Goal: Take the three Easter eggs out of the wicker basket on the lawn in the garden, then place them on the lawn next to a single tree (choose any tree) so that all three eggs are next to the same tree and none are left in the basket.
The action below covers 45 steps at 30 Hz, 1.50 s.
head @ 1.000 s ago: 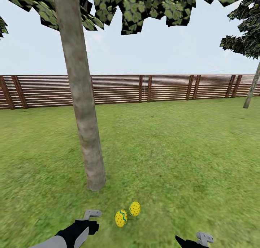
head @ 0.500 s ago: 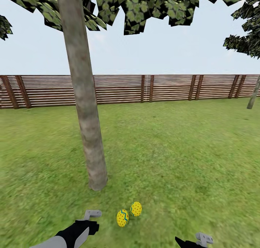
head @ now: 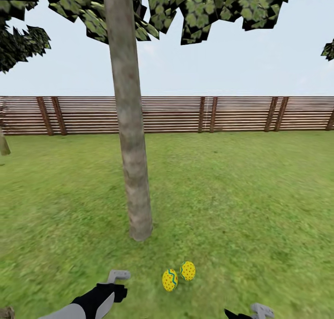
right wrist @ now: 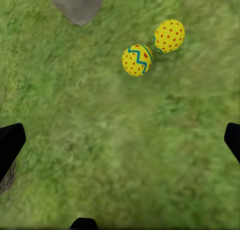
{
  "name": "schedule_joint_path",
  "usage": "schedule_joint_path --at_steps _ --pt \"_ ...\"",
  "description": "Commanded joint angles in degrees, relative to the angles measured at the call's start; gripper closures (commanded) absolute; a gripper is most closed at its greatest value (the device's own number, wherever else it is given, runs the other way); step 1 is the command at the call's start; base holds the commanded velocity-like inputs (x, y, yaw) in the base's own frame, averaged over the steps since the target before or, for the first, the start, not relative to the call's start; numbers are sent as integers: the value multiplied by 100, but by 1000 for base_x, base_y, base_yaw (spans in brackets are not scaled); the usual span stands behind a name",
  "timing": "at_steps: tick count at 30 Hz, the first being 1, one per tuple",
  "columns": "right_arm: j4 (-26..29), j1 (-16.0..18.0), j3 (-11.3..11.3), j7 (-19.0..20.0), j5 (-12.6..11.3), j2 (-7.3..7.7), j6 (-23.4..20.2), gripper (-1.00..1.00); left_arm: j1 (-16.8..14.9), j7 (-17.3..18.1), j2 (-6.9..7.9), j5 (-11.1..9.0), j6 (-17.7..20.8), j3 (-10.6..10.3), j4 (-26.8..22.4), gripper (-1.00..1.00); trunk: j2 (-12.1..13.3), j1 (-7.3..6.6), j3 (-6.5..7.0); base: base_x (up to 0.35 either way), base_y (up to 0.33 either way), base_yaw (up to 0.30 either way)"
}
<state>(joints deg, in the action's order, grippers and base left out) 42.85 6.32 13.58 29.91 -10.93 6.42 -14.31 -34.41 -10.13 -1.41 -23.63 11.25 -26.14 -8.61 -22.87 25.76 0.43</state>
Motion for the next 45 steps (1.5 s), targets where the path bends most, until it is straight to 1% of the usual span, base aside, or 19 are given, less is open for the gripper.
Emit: schedule_joint_path --at_steps 1,11,14,16,19,24,45 --pt "-1 0 14 18 -59 -1 -55 -100 0 -33 1 -55 29 -49 -11 -100 -4 2 -3 0 0 280" --pt "-31 1 13 15 -58 -1 -44 -100 -4 -37 1 -74 34 7 -19 -100 -4 2 -3 0 2 281" --pt "-54 1 13 15 -58 -1 73 -100 -2 -35 1 -77 35 12 -18 -100 -4 2 -4 0 66 281" --pt "-140 1 13 15 -58 -1 276 -100 -2 -34 2 -79 35 13 -18 -100 -4 2 -6 0 148 281" --pt "-251 1 13 19 -58 -1 454 -100 -3 -33 1 -80 35 14 -18 -100 -4 2 -11 0 219 281" --pt "-310 1 13 23 -58 -1 546 -100 -2 -33 3 -80 35 16 -18 -100 -4 2 -21 0 263 279" --pt "-330 1 13 24 -58 -1 578 -100 0 -33 5 -80 35 21 -14 -100 -4 2 -105 11 285 267"
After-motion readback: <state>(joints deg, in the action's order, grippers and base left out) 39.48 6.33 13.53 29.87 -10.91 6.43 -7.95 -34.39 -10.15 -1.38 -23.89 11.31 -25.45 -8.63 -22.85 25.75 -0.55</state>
